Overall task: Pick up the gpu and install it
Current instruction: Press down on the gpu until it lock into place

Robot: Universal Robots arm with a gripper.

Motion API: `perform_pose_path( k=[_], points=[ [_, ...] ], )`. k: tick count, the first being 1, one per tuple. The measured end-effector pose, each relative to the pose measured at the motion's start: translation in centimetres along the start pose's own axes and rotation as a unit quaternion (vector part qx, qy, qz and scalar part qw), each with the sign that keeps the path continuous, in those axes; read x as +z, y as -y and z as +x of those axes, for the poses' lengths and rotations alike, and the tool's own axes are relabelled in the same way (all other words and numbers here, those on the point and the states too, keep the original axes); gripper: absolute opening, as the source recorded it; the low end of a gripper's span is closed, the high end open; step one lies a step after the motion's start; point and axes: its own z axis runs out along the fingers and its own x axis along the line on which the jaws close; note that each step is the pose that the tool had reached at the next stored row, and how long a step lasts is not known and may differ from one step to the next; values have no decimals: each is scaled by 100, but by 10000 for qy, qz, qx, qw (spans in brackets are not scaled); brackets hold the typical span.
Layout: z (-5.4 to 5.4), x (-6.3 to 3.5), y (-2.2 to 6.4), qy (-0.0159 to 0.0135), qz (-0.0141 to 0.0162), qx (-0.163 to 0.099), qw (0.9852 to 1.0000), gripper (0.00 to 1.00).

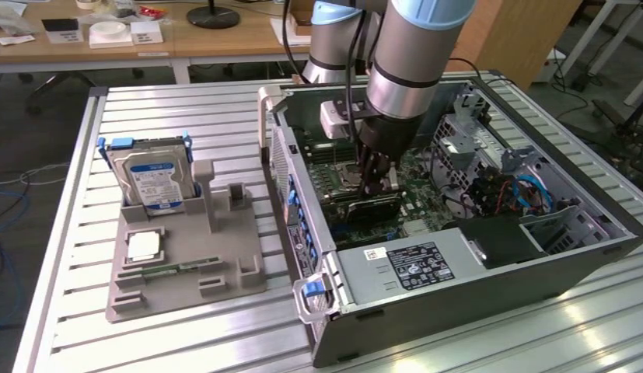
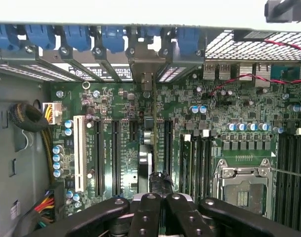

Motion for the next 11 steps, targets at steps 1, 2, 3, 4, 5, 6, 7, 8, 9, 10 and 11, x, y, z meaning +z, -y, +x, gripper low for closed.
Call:
perform_pose_path(
  k=[1, 2, 3, 4, 5, 6, 7, 8, 9, 10, 11],
  points=[
    [0, 0, 0, 0, 0, 0, 10000, 11],
    [0, 0, 0, 0, 0, 0, 10000, 11],
    [0, 0, 0, 0, 0, 0, 10000, 11],
    [0, 0, 0, 0, 0, 0, 10000, 11],
    [0, 1, 0, 0, 0, 0, 10000, 11],
    [0, 11, -1, 2, 2, 0, 10000, 11],
    [0, 16, -1, 2, 2, 0, 10000, 11],
    [1, 16, -1, 0, 1, 0, 10000, 11],
    [1, 16, -1, 1, 1, 0, 10000, 11],
    [1, 16, -1, 0, 1, 0, 10000, 11],
    [1, 17, -2, 0, 1, 0, 10000, 11]
  ],
)
